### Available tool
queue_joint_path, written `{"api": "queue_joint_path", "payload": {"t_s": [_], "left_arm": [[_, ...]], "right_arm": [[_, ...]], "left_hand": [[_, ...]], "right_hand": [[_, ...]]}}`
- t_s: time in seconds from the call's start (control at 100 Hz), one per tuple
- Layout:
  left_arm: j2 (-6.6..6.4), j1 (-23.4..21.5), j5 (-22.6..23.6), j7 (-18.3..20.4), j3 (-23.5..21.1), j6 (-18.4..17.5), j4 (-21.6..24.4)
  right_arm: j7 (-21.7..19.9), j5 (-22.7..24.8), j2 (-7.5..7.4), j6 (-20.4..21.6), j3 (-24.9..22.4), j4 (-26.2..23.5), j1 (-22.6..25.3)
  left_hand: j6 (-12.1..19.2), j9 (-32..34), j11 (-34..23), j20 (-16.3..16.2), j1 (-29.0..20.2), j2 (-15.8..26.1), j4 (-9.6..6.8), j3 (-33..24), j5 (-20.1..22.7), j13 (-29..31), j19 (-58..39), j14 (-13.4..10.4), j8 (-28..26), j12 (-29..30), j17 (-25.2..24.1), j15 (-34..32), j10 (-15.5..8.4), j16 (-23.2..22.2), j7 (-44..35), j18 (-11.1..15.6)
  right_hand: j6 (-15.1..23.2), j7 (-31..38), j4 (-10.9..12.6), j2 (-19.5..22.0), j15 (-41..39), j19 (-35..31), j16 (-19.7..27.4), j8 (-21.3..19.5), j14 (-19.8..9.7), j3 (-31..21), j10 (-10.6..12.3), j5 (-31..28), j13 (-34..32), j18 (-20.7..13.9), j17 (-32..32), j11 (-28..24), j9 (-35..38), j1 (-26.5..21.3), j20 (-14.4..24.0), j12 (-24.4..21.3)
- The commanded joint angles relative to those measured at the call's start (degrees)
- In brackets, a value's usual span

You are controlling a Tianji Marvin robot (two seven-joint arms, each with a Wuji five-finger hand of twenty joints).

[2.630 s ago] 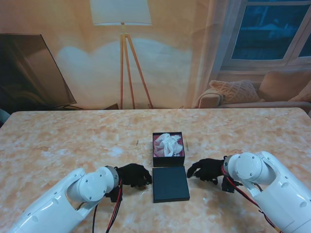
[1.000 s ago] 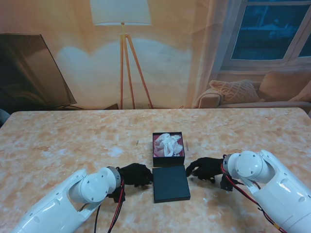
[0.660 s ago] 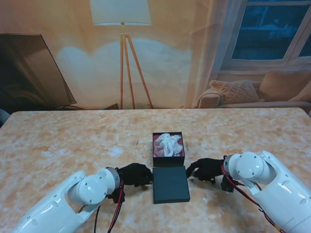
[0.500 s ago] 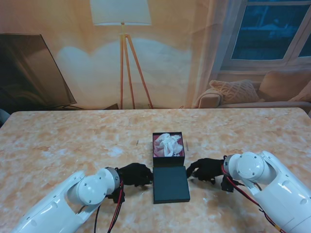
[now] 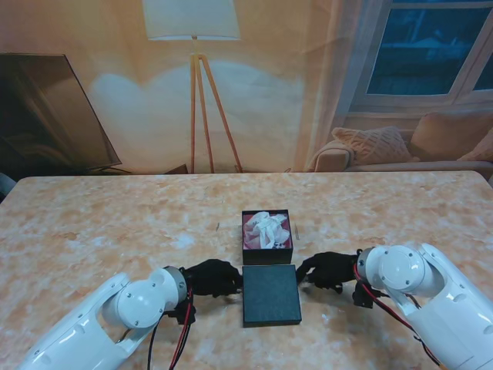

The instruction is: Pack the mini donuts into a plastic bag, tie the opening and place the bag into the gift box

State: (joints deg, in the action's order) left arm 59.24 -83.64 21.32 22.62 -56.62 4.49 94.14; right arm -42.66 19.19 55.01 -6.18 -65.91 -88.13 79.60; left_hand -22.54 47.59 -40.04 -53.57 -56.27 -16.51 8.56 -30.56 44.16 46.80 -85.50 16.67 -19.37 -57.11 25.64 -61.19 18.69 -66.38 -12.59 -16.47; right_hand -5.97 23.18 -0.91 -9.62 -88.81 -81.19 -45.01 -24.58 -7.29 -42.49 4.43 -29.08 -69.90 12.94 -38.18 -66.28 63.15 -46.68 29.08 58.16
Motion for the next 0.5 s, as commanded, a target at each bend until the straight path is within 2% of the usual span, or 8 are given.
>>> {"api": "queue_joint_path", "payload": {"t_s": [0.0,0.49], "left_arm": [[0.24,-0.8,0.0,1.0,-0.1,-0.8,1.6],[-0.24,-2.6,0.5,2.2,-2.0,-3.1,3.8]], "right_arm": [[-1.1,-0.2,0.44,0.6,0.1,-1.3,1.0],[-0.2,0.3,0.56,2.7,-2.6,-4.1,3.8]], "left_hand": [[4.0,-0.3,0.1,-0.5,-0.4,1.4,-1.41,-0.6,-1.0,0.0,0.2,2.1,0.6,0.2,-1.2,0.3,-2.0,0.8,2.3,0.7],[3.9,-0.2,0.0,-0.5,-0.2,1.4,-1.42,-0.7,-0.9,0.1,0.2,2.0,0.5,0.3,-1.2,0.4,-2.0,0.9,2.4,0.7]], "right_hand": [[8.6,-1.5,-0.5,1.0,-0.7,0.0,-2.1,1.6,-0.9,-3.1,1.1,-0.3,-0.9,0.4,-0.5,-0.8,1.1,-1.3,1.2,1.4],[8.7,-1.3,-0.4,0.7,-0.9,-0.2,-2.1,1.3,-0.9,-3.9,1.3,-1.1,-1.3,0.5,-0.8,-1.0,1.6,-0.9,1.0,1.3]]}}
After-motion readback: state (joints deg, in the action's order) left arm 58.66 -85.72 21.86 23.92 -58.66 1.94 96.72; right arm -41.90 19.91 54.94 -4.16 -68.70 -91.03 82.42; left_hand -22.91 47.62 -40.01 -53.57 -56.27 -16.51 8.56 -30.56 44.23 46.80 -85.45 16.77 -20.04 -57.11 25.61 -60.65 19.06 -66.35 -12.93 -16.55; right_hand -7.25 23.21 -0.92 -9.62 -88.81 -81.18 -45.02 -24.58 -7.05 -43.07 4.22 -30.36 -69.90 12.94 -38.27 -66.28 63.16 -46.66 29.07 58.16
